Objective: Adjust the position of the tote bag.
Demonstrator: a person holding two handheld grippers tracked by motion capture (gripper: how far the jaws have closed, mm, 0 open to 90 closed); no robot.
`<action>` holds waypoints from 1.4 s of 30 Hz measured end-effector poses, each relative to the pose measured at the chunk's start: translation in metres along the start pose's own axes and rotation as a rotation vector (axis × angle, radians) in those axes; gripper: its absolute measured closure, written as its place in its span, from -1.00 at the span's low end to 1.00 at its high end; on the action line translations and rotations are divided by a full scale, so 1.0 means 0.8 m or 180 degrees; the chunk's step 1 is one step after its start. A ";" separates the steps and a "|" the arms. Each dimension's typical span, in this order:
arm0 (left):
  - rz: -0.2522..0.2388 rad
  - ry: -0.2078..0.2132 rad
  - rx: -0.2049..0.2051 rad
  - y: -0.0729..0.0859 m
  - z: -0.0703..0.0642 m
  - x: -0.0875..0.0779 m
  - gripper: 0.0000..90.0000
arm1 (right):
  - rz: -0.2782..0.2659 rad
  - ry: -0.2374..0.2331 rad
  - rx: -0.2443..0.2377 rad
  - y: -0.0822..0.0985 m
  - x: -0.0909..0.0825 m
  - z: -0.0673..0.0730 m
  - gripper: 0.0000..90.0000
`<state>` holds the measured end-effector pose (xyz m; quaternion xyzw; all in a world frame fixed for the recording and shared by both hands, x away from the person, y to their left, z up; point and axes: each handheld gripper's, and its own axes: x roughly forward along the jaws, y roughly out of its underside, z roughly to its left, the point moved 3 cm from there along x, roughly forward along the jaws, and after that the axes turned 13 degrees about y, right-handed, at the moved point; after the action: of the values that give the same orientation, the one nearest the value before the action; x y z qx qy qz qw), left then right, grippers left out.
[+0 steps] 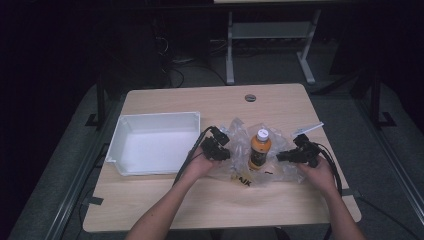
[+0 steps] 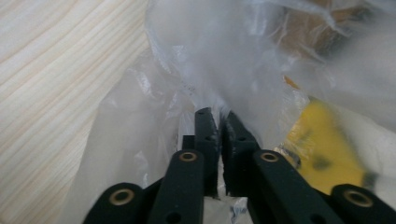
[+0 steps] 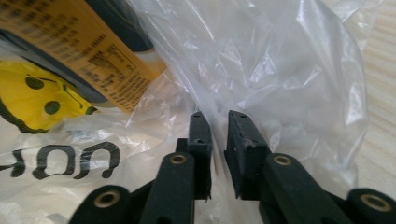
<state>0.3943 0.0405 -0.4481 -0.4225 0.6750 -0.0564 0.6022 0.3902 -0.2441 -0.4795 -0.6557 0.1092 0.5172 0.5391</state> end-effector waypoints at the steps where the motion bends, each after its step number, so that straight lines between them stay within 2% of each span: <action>1: -0.0010 0.0000 0.0002 0.001 0.000 -0.004 0.82 | -0.0012 -0.0001 0.0000 0.000 -0.002 0.000 0.70; 6: -0.0084 0.0026 -0.0005 0.002 -0.001 -0.023 0.71 | -0.0152 0.0022 0.0034 -0.003 -0.018 0.003 0.48; 9: -0.0144 0.0036 -0.0017 0.002 -0.003 -0.033 0.69 | -0.0193 0.0046 0.0034 -0.005 -0.023 0.003 0.44; 10: -0.0146 0.0025 0.0016 0.003 -0.003 -0.037 0.67 | -0.0223 0.0045 0.0011 -0.005 -0.027 0.002 0.43; 16: -0.0223 0.0034 0.0035 0.005 -0.006 -0.059 0.63 | -0.0201 0.0007 -0.0003 -0.005 -0.029 0.004 0.50; 21: -0.0367 0.0093 0.0070 0.001 -0.012 -0.078 0.59 | -0.0195 -0.0027 -0.0024 -0.005 -0.027 0.007 0.56; 24: -0.0421 0.0142 0.0153 -0.005 -0.020 -0.090 0.57 | -0.0192 -0.0034 -0.0036 -0.006 -0.025 0.009 0.58; 27: -0.0410 0.0157 0.0231 -0.009 -0.025 -0.097 0.54 | -0.0210 -0.0037 -0.0038 -0.006 -0.023 0.010 0.60; 33: -0.0510 0.0240 0.0279 -0.017 -0.033 -0.109 0.48 | -0.0213 -0.0039 -0.0050 -0.005 -0.021 0.010 0.62; 35: -0.0541 0.0263 0.0299 -0.020 -0.037 -0.113 0.45 | -0.0198 -0.0046 -0.0007 -0.005 -0.021 0.010 0.63; 42: -0.0548 0.0356 0.0477 -0.038 -0.054 -0.125 0.24 | -0.0212 -0.0042 -0.0004 -0.004 -0.021 0.009 0.65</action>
<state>0.3639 0.0662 -0.3426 -0.4289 0.6626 -0.1817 0.5865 0.3812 -0.2443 -0.4632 -0.6558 0.0834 0.5034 0.5563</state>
